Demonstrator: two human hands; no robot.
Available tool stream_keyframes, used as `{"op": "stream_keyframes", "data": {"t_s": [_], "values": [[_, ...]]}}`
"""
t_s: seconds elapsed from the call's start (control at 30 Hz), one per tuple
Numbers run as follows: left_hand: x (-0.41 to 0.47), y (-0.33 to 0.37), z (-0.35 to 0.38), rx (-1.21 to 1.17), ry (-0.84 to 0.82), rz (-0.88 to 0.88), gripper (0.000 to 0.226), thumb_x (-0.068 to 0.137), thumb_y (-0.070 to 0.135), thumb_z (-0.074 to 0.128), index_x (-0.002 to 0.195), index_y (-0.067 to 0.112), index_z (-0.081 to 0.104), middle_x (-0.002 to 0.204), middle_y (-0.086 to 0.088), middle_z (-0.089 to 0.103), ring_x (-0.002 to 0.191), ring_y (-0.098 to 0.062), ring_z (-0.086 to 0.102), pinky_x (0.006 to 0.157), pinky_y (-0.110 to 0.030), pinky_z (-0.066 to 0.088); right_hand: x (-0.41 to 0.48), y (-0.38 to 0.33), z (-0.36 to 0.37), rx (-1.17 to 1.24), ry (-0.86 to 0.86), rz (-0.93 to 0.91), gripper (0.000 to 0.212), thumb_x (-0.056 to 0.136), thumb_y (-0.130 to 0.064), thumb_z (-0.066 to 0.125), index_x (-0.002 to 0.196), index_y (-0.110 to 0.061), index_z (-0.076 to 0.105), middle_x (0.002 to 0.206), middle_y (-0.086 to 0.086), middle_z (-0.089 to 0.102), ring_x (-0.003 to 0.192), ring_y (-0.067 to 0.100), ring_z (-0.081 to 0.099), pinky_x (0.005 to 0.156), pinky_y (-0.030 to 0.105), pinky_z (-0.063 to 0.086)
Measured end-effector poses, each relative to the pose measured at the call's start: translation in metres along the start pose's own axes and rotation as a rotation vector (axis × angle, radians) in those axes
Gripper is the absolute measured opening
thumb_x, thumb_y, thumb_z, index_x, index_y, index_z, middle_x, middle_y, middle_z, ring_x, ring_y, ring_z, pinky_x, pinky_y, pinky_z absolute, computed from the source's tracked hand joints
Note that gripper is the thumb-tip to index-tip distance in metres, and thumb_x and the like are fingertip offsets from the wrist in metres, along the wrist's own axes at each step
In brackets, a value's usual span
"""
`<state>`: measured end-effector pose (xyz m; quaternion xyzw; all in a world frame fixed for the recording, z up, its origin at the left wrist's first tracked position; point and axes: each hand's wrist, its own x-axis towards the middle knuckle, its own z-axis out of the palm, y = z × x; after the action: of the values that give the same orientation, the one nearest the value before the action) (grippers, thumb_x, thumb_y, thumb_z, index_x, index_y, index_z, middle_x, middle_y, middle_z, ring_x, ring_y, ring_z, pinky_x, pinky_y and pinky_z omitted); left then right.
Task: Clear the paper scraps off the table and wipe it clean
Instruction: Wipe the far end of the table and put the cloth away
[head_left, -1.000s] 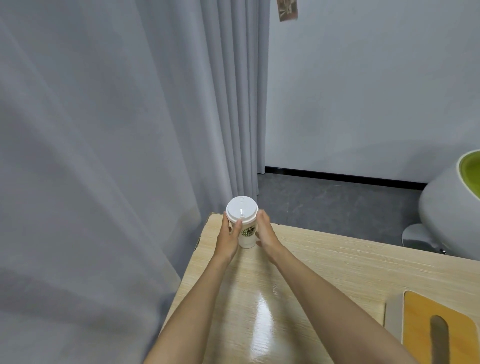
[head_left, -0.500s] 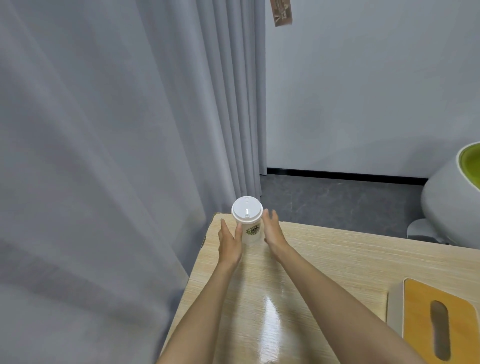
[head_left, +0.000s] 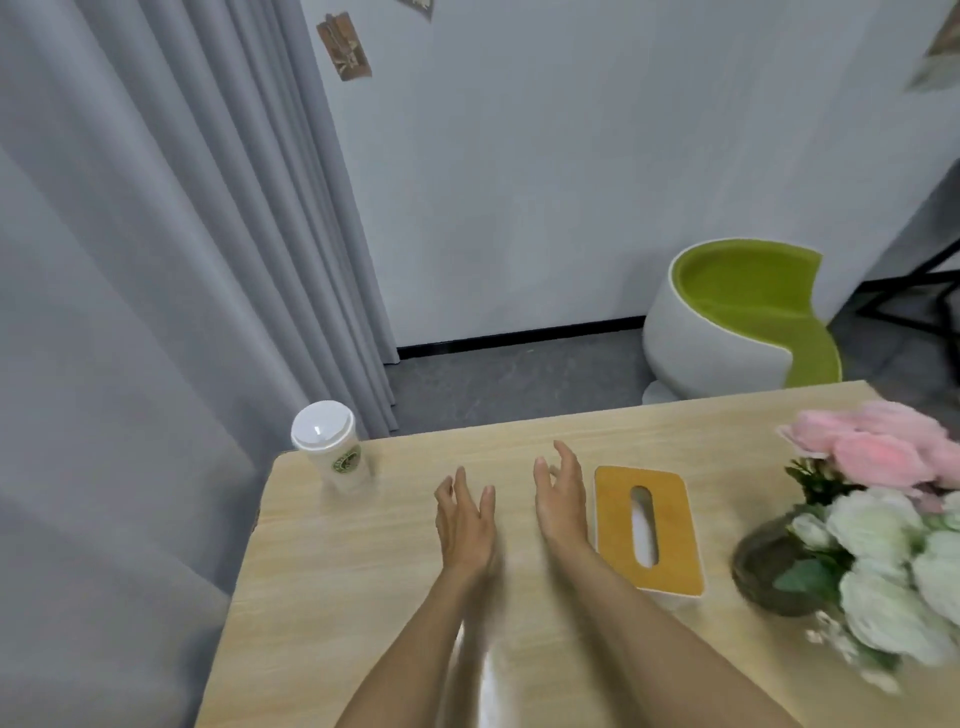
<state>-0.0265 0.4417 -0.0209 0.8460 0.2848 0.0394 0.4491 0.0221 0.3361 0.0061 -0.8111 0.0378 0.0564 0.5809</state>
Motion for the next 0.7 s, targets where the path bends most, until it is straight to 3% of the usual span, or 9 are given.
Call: {"op": "stream_keyframes", "data": {"t_s": [0.1, 0.17, 0.3, 0.43, 0.57, 0.7], "values": [[-0.015, 0.033, 0.039, -0.061, -0.163, 0.055, 0.056, 0.101, 0.041, 0.034, 0.150, 0.016, 0.020, 0.151, -0.006, 0.014, 0.139, -0.024, 0.026, 0.116, -0.039, 0.021, -0.013, 0.011, -0.050, -0.061, 0.213, -0.069, 0.035, 0.098, -0.020, 0.043, 0.133, -0.018, 0.043, 0.137, -0.002, 0.042, 0.123, 0.017, 0.042, 0.096, 0.023, 0.033], [-0.029, 0.047, 0.066, -0.129, -0.290, 0.039, 0.055, 0.102, 0.039, 0.033, 0.150, 0.014, 0.021, 0.153, -0.007, 0.012, 0.143, -0.023, 0.021, 0.115, -0.033, 0.018, -0.019, 0.025, -0.080, -0.235, 0.276, -0.123, 0.037, 0.096, -0.019, 0.046, 0.133, -0.015, 0.045, 0.139, 0.002, 0.043, 0.126, 0.021, 0.039, 0.100, 0.026, 0.030], [-0.064, 0.058, 0.111, -0.263, -0.475, -0.017, 0.062, 0.098, 0.047, 0.035, 0.147, 0.011, 0.027, 0.150, -0.004, 0.034, 0.139, -0.022, 0.032, 0.115, -0.036, 0.025, -0.026, 0.064, -0.133, -0.423, 0.195, 0.135, 0.053, 0.099, -0.034, 0.040, 0.147, -0.019, 0.027, 0.158, 0.009, 0.014, 0.145, 0.024, 0.012, 0.115, 0.037, 0.012], [-0.082, 0.059, 0.125, -0.357, -0.405, -0.110, 0.051, 0.103, 0.038, 0.027, 0.148, 0.015, 0.025, 0.149, 0.004, 0.035, 0.137, -0.015, 0.033, 0.114, -0.035, 0.026, -0.040, 0.083, -0.158, -0.114, 0.042, 0.271, 0.056, 0.100, -0.032, 0.036, 0.151, -0.021, 0.015, 0.151, 0.007, 0.033, 0.137, 0.026, 0.033, 0.105, 0.033, 0.028], [-0.098, 0.056, 0.113, -0.384, -0.276, -0.143, 0.039, 0.103, 0.038, 0.027, 0.129, 0.013, 0.044, 0.129, -0.002, 0.053, 0.119, -0.019, 0.049, 0.097, -0.031, 0.037, -0.059, 0.096, -0.157, -0.125, -0.055, 0.201, 0.053, 0.098, -0.037, 0.033, 0.149, -0.035, 0.017, 0.145, 0.002, 0.044, 0.128, 0.026, 0.044, 0.105, 0.040, 0.036], [-0.120, 0.012, 0.107, -0.321, -0.105, -0.223, 0.079, 0.082, 0.070, 0.024, 0.141, 0.019, 0.035, 0.142, -0.004, 0.047, 0.130, -0.024, 0.044, 0.110, -0.045, 0.034, -0.083, 0.096, -0.147, -0.160, -0.203, 0.136, 0.052, 0.097, -0.041, 0.032, 0.147, -0.041, 0.017, 0.141, 0.000, 0.047, 0.124, 0.027, 0.047, 0.101, 0.042, 0.039]]}}
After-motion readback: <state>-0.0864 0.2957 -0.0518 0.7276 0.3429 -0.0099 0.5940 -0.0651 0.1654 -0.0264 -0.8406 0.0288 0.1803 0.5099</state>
